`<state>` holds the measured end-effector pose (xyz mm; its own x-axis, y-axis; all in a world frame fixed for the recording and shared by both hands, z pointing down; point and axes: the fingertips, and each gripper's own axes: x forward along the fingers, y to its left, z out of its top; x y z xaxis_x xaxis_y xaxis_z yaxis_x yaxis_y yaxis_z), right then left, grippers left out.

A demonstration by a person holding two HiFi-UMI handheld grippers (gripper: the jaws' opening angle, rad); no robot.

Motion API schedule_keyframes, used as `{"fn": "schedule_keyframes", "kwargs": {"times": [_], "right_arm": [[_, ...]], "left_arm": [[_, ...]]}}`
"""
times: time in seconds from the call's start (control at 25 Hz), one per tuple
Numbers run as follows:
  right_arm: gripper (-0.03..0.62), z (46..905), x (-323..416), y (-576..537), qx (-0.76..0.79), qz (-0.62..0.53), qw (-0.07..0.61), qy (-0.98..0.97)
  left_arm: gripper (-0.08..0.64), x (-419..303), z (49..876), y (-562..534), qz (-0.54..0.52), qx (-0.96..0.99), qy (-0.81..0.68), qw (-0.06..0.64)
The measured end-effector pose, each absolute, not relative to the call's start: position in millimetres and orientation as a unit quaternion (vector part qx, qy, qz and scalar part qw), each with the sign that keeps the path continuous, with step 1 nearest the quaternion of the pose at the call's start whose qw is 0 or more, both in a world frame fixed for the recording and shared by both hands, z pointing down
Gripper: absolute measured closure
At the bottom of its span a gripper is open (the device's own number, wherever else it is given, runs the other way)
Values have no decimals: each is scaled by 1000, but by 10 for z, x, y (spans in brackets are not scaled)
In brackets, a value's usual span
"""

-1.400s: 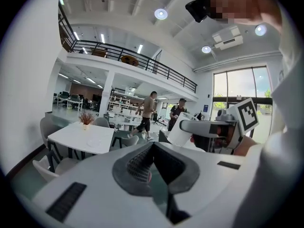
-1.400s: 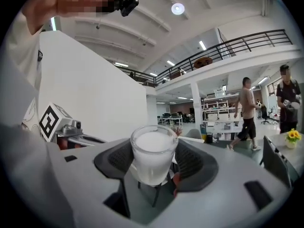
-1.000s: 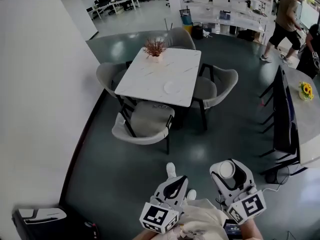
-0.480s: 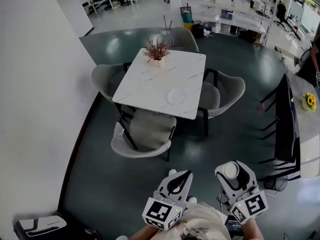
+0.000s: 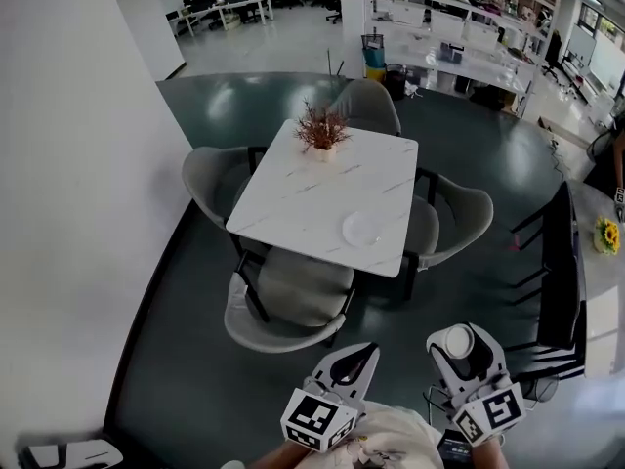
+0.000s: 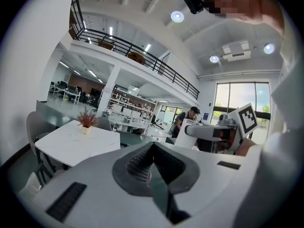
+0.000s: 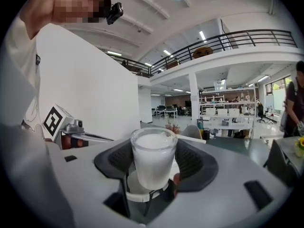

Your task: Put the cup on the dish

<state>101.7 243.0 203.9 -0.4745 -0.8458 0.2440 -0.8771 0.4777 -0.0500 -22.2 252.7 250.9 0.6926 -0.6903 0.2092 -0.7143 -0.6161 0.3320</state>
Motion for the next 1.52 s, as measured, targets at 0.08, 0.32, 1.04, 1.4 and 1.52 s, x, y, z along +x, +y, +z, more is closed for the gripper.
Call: {"fn": "schedule_keyframes", "kwargs": {"times": [0.08,0.32,1.04,1.4,1.52], "right_arm": [[322,2081,911,2262,507,88,93,-852],[322,2056,649,1940,504,91,99,-853],[322,2227,681,1363,498,106,134,-850],[322,2351,1120,778,488,110,140,-855],[322,2282,1253,529,471,102,146,-864]], "left_arm": [[554,-341,2531,2385,29,899,-390,197],[554,-593,2558,2035,32,899,-387,202],[554,-570,2649,1373,39,903,-371,215],[554,-49,2671,837,41,903,-371,211],[554,119,2614,605,39,902,-379,204]]}}
